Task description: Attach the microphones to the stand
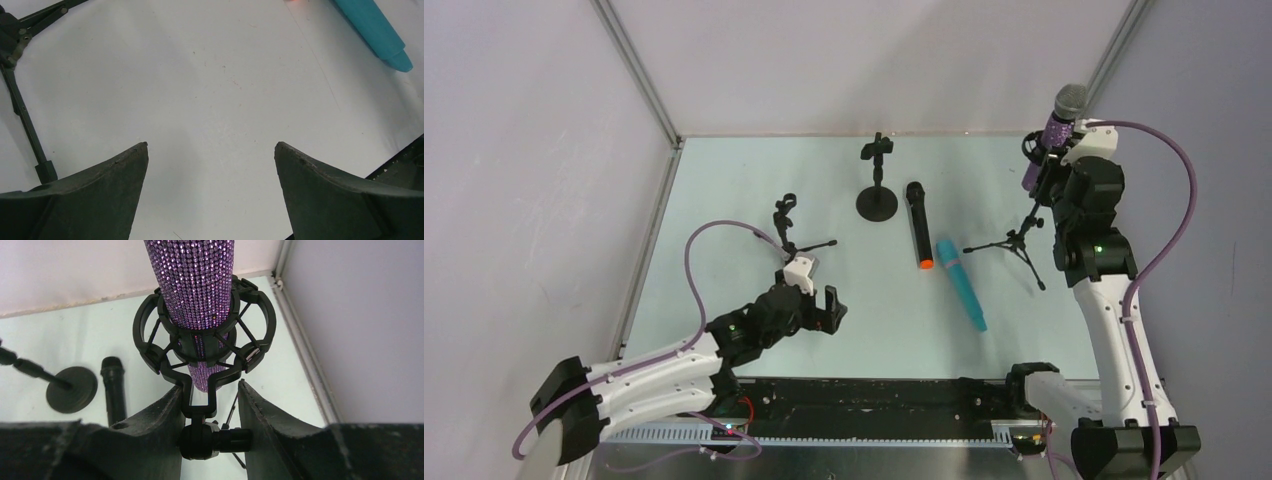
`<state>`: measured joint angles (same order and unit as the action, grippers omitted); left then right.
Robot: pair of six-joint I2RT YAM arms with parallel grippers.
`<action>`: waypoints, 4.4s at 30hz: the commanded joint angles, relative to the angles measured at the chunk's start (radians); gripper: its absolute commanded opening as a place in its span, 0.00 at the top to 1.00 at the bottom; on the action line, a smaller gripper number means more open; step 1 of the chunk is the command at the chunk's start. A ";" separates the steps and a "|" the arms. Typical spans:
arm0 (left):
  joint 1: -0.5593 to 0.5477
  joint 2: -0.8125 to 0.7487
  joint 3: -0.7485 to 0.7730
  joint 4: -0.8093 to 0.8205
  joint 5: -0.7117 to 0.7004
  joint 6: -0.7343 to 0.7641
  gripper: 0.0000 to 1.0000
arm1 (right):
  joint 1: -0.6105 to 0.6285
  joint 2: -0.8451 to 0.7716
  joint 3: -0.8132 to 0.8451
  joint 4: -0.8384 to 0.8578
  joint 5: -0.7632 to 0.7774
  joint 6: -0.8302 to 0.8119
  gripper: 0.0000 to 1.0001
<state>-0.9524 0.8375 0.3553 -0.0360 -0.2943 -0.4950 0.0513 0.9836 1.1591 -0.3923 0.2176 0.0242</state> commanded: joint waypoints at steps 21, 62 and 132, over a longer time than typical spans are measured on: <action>0.004 -0.099 0.002 0.030 0.044 0.048 0.00 | -0.161 0.013 -0.232 0.472 0.147 0.059 1.00; 0.004 -0.274 0.050 0.007 -0.027 -0.022 0.00 | -0.173 -0.002 -0.483 0.500 0.041 0.183 0.50; 0.224 0.326 0.939 -0.258 0.114 0.192 0.01 | 0.214 -0.027 -0.391 0.271 -0.690 0.420 0.00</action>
<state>-0.8062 1.1481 1.2209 -0.2623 -0.2722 -0.3305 0.2375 0.9062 0.7403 -0.1619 -0.4160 0.4400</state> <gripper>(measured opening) 0.985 0.996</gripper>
